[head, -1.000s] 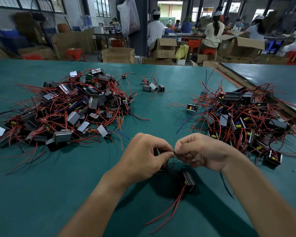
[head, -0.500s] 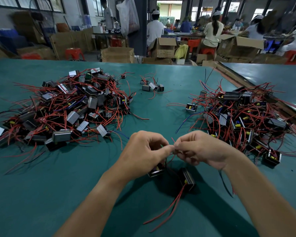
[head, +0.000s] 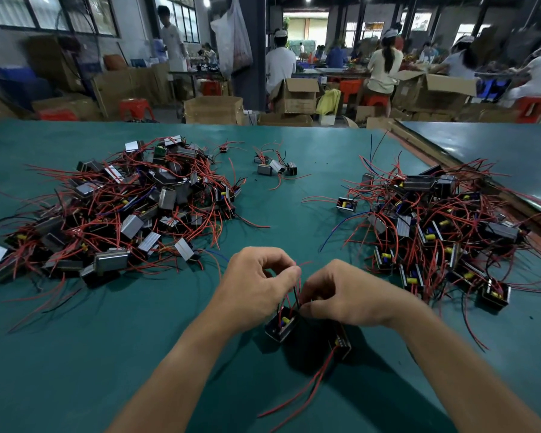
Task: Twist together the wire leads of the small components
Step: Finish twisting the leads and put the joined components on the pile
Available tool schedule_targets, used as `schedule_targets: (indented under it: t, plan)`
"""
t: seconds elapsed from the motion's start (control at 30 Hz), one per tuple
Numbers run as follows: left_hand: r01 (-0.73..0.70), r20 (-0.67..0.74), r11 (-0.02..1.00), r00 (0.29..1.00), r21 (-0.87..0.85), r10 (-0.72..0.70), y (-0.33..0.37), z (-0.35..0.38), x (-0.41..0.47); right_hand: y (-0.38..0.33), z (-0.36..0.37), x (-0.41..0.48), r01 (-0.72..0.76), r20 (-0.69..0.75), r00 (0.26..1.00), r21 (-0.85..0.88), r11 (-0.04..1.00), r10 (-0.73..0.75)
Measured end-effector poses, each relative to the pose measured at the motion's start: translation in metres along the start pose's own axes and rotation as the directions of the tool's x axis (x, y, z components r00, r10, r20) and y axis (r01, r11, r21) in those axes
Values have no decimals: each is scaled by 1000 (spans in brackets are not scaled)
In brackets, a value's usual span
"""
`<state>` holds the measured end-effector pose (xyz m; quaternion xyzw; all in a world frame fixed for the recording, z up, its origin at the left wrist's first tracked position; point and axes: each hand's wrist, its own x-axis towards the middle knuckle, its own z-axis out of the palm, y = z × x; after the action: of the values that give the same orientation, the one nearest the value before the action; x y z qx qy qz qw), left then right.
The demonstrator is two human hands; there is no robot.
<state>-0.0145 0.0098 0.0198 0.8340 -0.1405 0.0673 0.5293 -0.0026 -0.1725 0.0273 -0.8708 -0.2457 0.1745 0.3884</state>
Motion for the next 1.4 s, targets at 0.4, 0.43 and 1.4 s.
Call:
schedule_targets:
  t: [0.4, 0.43, 1.4]
  plan:
    - [258, 35, 943, 966, -213, -256, 0, -7, 3, 3, -9, 3, 14, -304, 952, 189, 982, 45]
    - [254, 70, 945, 967, -208, -245, -1, -7, 2, 3, -10, 2, 31, -323, 946, 216, 976, 42]
    - [196, 169, 956, 972, -218, -161, 3, -1, -2, -5, -6, 2, 189, -429, 902, 298, 936, -45]
